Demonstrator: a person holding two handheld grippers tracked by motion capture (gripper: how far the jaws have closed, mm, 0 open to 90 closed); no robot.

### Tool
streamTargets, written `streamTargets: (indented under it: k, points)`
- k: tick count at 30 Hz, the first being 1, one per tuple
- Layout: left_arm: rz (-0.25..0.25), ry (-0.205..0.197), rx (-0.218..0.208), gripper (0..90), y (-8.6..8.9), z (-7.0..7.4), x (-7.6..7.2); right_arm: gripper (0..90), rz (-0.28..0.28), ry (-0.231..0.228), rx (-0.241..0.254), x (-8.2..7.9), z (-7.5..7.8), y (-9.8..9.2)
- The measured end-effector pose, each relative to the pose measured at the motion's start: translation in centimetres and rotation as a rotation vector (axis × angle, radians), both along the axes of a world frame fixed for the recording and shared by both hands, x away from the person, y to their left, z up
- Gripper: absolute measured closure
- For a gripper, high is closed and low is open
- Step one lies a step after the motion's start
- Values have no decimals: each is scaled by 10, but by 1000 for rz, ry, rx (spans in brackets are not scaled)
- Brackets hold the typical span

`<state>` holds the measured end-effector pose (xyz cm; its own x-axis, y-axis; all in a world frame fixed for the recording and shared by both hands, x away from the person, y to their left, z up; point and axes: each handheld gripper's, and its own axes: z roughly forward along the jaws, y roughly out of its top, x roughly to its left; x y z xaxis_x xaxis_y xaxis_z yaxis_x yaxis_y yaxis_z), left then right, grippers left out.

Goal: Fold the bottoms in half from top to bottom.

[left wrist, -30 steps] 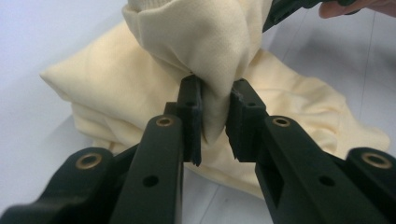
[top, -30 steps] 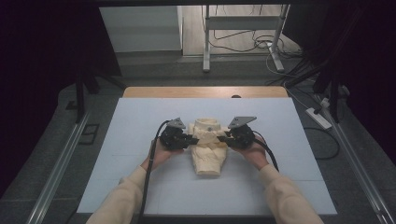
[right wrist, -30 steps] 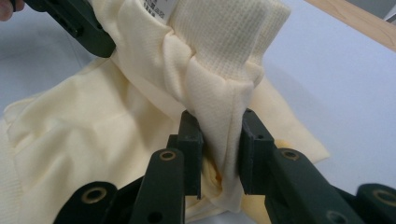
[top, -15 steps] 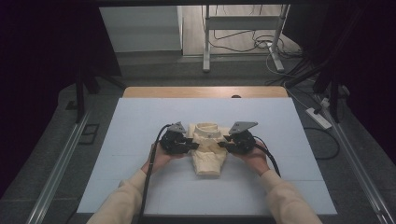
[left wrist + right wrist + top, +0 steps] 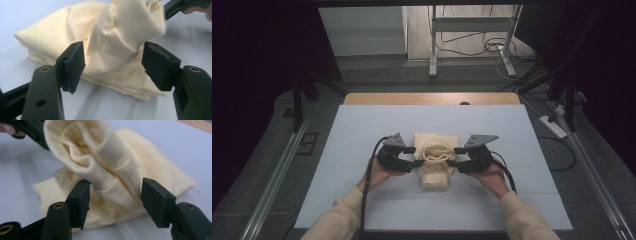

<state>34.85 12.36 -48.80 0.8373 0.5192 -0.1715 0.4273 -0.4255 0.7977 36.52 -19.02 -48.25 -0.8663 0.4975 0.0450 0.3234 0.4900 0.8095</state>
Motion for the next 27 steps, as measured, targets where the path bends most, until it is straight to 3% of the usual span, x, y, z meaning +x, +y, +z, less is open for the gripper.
streamTargets:
  k: [3,7,11,16,19,23,27]
  points:
    - [17,7,-7,340,8,2,-4,388,-12,18,29,-10,4,-9]
    - [46,4,-14,340,15,3,-6,410,-37,8,48,-16,13,-17]
    - [60,-3,-15,341,12,4,-3,513,-61,11,63,-11,22,-13]
    - [64,-6,-14,340,6,4,3,742,-32,26,20,3,29,10]
    - [66,-3,-15,341,5,3,6,828,-1,26,-6,9,30,27]
    - [71,-3,-14,341,5,2,7,883,54,51,-25,5,25,45]
    - [83,0,-17,342,7,2,7,890,109,79,-87,-13,12,53]
